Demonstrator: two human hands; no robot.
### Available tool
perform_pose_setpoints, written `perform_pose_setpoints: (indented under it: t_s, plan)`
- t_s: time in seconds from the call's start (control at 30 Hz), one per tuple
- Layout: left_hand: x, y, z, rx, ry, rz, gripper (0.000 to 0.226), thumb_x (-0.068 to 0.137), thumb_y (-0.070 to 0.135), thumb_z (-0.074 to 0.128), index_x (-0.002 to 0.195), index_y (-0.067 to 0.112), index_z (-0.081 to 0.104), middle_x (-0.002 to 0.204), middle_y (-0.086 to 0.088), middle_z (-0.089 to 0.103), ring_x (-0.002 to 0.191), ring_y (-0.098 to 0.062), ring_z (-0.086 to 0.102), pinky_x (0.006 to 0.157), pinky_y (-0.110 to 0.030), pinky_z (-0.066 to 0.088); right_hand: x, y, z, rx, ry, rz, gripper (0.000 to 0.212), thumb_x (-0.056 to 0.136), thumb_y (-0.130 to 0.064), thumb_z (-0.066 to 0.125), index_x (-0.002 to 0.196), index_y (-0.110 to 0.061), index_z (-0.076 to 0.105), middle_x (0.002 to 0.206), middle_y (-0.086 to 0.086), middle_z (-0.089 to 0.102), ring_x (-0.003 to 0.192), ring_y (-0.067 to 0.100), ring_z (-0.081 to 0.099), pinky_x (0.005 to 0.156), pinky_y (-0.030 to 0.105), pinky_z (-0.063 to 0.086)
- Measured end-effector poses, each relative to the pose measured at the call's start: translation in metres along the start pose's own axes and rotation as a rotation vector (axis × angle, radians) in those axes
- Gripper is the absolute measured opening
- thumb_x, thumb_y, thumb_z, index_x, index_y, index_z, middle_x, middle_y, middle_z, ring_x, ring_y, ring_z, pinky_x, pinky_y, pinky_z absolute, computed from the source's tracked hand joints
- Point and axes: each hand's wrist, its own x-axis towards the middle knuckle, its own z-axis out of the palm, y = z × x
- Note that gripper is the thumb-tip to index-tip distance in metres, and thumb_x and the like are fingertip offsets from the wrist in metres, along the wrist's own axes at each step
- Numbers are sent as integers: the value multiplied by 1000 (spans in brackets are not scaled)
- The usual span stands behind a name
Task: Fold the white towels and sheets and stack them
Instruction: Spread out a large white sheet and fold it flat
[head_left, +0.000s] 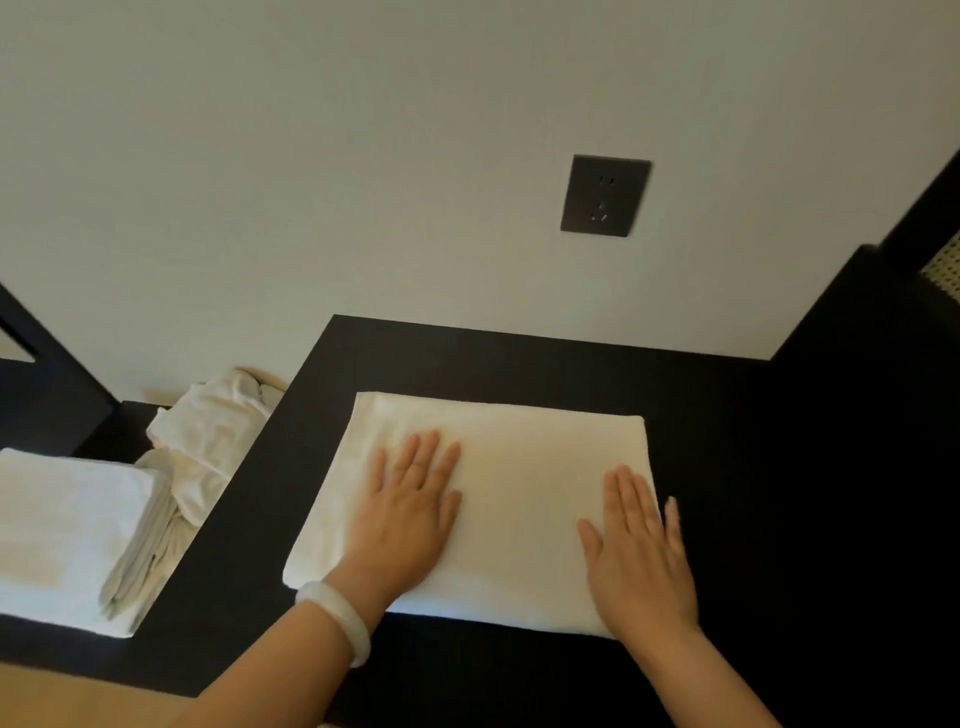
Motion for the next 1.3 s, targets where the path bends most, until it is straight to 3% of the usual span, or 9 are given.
perform_pose_setpoints:
  t_s: [0.1, 0.23, 0.43, 0.6, 0.8, 0.9, 1.0, 1.1, 1.3]
  plan:
    - [-4, 3, -7, -47, -15, -117, 61, 101, 51, 4, 155, 30, -12, 162, 2, -18, 149, -20, -20, 116, -46, -21, 4, -16, -15, 31, 78, -10, 71, 93, -56, -4, 151, -16, -11, 162, 5, -8, 145, 18, -19, 114, 43, -29]
    - [-19, 50, -3, -34, 6, 137, 57, 99, 43, 21, 153, 26, 33, 160, -3, 25, 148, -25, 25, 114, -54, 10, 4, -55, -15, 191, 48, -392, 60, 103, -41, 17, 156, -19, 0, 166, -1, -2, 150, 13, -10, 115, 35, -22]
    - [-18, -31, 1, 6, 48, -93, 63, 87, 55, -17, 148, 40, -25, 159, 12, -24, 148, -15, -21, 119, -50, -15, 40, 3, -21, 89, -95, -64, 66, 100, -54, 3, 152, -19, -17, 164, -2, -16, 148, 13, -21, 122, 42, -11]
    - [-10, -11, -6, -16, 34, -84, 66, 90, 55, -10, 153, 35, -12, 160, 6, -16, 150, -22, -15, 116, -49, -22, 63, -26, -32, 124, 61, -158, 65, 101, -49, 12, 158, -18, 5, 166, 4, 3, 153, 23, -6, 120, 46, -15]
    - [-21, -40, -3, -50, -19, -159, 61, 95, 62, -6, 148, 41, -27, 158, 11, -30, 145, -14, -29, 118, -50, -18, 98, 20, -24, 54, -153, 52, 64, 103, -51, 12, 159, -20, 5, 166, 1, 4, 153, 22, 1, 123, 51, 4]
    - [-36, -70, -5, -158, -54, -397, 66, 97, 63, 3, 154, 35, -14, 163, 7, -15, 150, -16, -15, 120, -45, -13, 102, -5, -36, -47, 2, 33, 64, 103, -45, 21, 158, -12, 15, 165, 9, 11, 152, 29, 4, 122, 53, 6]
    - [-44, -77, -8, -213, -77, -456, 69, 99, 60, 8, 158, 24, 5, 165, 4, -5, 150, -13, -11, 121, -41, -11, 85, -85, -45, 161, 145, -388, 62, 100, -32, 42, 156, -12, 23, 163, 11, 18, 152, 29, 10, 123, 48, 0]
    - [-47, -78, -14, -294, -57, -395, 63, 102, 55, 15, 157, 24, 16, 165, 5, 2, 151, -10, -8, 122, -37, -10, 61, -179, -42, 191, 34, -770, 60, 105, -36, 28, 158, -22, 5, 166, 4, 2, 153, 21, -6, 122, 45, -11]
    - [-76, -98, -31, -707, -48, -375, 20, 98, 42, 50, 115, 35, 59, 140, 23, 43, 130, 7, 36, 115, -24, 29, 77, -235, -21, 76, -69, -672, 58, 104, -47, 13, 159, -28, 7, 167, -1, -3, 153, 21, -8, 120, 59, -3]
